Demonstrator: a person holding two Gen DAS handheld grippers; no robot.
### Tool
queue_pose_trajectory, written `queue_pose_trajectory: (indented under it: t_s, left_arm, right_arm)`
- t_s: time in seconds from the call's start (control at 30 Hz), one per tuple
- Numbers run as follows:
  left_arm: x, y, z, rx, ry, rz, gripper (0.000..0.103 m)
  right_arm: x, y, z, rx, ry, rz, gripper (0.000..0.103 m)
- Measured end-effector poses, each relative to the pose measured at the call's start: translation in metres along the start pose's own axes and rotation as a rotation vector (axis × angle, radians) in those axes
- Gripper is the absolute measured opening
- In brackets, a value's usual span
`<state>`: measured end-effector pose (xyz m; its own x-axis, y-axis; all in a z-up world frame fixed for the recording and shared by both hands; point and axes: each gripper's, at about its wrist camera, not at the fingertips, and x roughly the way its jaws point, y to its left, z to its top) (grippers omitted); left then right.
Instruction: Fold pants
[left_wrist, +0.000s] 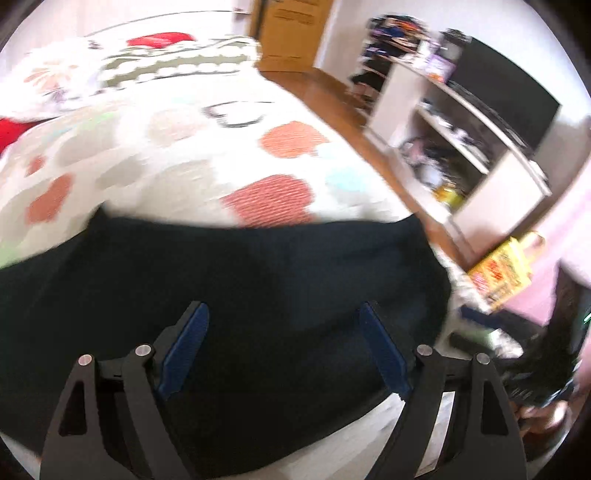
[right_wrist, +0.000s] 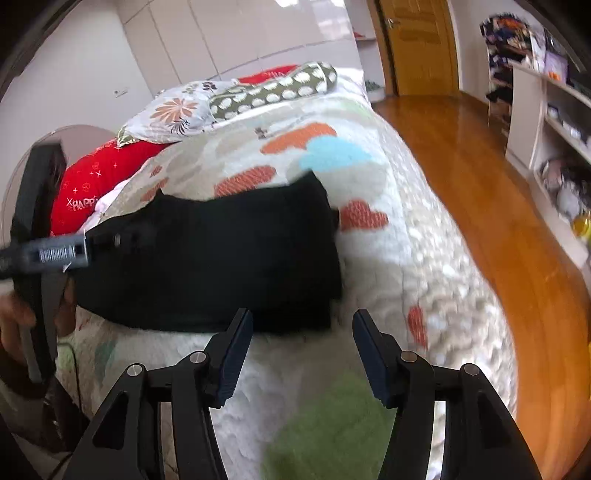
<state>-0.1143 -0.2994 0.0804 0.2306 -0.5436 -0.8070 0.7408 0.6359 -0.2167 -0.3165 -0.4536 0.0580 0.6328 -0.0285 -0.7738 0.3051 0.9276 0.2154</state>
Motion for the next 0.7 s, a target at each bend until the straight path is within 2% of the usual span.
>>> queue_pose_trajectory:
  t_s: [0.03,0.13,0.3,0.4,0.47,0.53,0.67,0.7]
  left_arm:
    - [0.009,-0.007,0.009,0.025,0.015,-0.042,0.084]
    - [0.034,-0.019,0.025,0.088,0.071,-0.09,0.084]
    - [0.072,-0.041,0.048,0.175,0.143,-0.174,0.084]
    - [0.089,-0.057,0.053,0.246,0.179,-0.198,0.084]
    - [0.097,-0.067,0.057,0.286,0.18,-0.18,0.084]
    - [0.106,-0.078,0.061,0.326,0.198,-0.183,0.085]
    - [0.113,-0.084,0.066,0.332,0.209,-0.211,0.085]
    - [0.114,-0.086,0.065,0.339,0.204,-0.216,0.085]
  right_arm:
    - [0.002,-0.003,-0.003,0.012,0.007,0.013,0.058]
    - [0.005,-0.006,-0.009,0.032,0.002,0.037,0.061]
    - [0.009,-0.007,-0.01,0.062,-0.013,0.099,0.072]
    - [0.012,-0.008,-0.011,0.088,-0.021,0.118,0.077]
    - [0.015,-0.007,-0.011,0.106,-0.035,0.137,0.079]
    - [0.017,-0.007,-0.01,0.12,-0.042,0.146,0.08]
    - [0.023,-0.007,-0.005,0.172,-0.068,0.179,0.079]
    - [0.025,-0.006,-0.004,0.181,-0.076,0.179,0.071]
